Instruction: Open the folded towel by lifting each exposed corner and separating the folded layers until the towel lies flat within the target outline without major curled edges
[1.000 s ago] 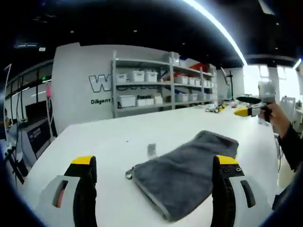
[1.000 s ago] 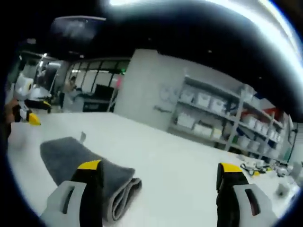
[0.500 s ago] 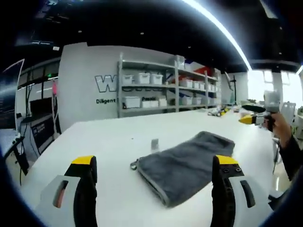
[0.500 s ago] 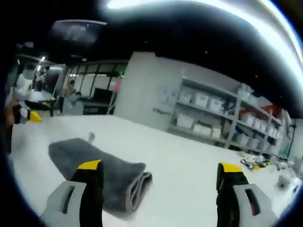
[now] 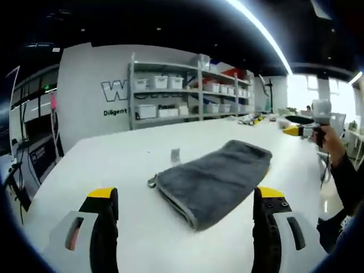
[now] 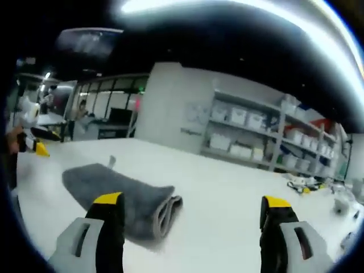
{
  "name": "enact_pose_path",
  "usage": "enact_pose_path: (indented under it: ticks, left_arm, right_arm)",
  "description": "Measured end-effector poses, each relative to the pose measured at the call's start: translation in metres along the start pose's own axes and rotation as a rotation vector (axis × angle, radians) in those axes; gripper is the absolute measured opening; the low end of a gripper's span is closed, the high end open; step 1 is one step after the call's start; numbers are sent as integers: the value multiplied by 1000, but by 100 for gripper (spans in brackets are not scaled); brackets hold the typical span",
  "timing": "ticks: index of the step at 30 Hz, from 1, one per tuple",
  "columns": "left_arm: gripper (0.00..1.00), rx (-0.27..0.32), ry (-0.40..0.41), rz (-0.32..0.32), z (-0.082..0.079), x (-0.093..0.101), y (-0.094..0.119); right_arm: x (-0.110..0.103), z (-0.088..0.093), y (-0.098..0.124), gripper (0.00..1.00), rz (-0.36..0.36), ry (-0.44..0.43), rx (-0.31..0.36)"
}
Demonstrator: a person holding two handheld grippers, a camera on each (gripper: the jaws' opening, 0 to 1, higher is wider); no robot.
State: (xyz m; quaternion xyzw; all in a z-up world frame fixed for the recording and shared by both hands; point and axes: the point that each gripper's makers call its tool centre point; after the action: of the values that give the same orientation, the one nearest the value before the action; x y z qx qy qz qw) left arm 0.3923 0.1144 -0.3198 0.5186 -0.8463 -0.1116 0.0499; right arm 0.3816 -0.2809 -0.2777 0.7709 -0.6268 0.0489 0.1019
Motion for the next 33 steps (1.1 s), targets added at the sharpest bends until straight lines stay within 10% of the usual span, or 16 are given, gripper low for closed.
enact_pose_path:
  ticks: [33]
  left_arm:
    - [86,-60,11,12,29,14,-1]
  right_arm:
    - [-2,29,5,95,-17,-22,-35]
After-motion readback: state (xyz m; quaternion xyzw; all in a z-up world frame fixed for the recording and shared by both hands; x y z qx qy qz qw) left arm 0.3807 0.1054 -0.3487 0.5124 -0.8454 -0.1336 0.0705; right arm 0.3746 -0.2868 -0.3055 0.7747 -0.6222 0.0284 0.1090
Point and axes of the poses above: the point that each gripper's makers call its tool centre point, and the gripper's own axes: y roughly backward along the fingers, x roughly to its right, z roughly out of its underside, and after that the axes turned 3 degrees about -z, right-handed
